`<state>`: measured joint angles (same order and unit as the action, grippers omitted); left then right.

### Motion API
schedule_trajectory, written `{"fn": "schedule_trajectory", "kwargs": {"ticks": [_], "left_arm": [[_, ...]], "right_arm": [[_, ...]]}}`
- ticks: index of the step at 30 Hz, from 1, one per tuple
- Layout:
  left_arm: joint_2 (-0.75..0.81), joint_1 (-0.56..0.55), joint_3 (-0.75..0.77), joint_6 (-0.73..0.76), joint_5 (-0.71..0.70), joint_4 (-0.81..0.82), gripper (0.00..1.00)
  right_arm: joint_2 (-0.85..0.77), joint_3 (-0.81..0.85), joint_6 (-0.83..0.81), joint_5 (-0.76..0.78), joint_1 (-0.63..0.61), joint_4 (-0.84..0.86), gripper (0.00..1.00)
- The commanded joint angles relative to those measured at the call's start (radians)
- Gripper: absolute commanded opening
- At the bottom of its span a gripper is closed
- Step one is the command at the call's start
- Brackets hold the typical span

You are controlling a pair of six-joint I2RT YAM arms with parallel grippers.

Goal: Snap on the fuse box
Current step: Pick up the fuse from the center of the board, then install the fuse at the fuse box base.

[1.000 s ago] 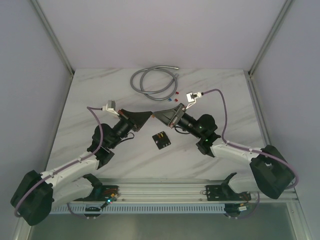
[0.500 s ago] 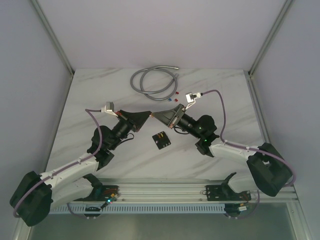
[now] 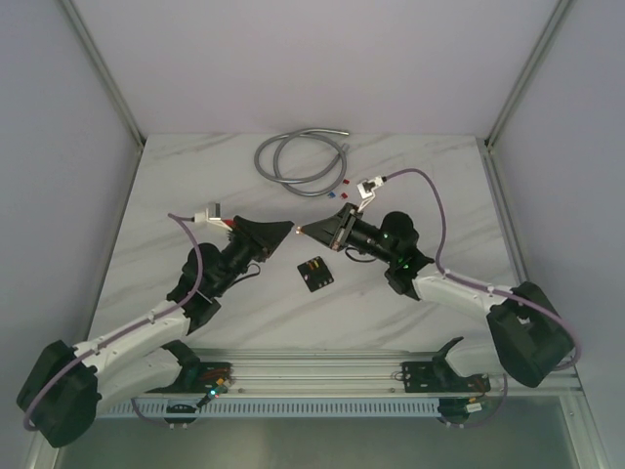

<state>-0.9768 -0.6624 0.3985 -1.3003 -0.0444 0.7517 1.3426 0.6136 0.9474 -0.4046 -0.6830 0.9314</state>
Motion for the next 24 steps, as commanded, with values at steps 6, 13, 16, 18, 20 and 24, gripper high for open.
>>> {"fn": "schedule_trajectory", "kwargs": {"ticks": [6,13,16,18,20,24], "left_arm": [[0.092,0.079,-0.012,0.248,-0.056,-0.333,0.59],[0.084,0.124,-0.004,0.391,-0.036,-0.471,0.73],[0.063,0.145,-0.001,0.422,-0.018,-0.494,0.79],[0.041,0.159,-0.001,0.432,0.007,-0.497,0.83],[0.017,0.172,0.002,0.44,0.03,-0.498,0.87],[-0.031,0.185,0.007,0.454,0.054,-0.502,0.99]], "right_arm": [[-0.038,0.238,-0.36,0.03,0.044,-0.723,0.0],[0.034,0.396,-0.533,0.168,0.044,-1.102,0.0],[0.069,0.447,-0.574,0.203,0.044,-1.195,0.0],[0.101,0.478,-0.593,0.23,0.042,-1.249,0.0],[0.138,0.512,-0.612,0.25,0.038,-1.309,0.0],[0.225,0.585,-0.64,0.289,0.015,-1.38,0.0]]}}
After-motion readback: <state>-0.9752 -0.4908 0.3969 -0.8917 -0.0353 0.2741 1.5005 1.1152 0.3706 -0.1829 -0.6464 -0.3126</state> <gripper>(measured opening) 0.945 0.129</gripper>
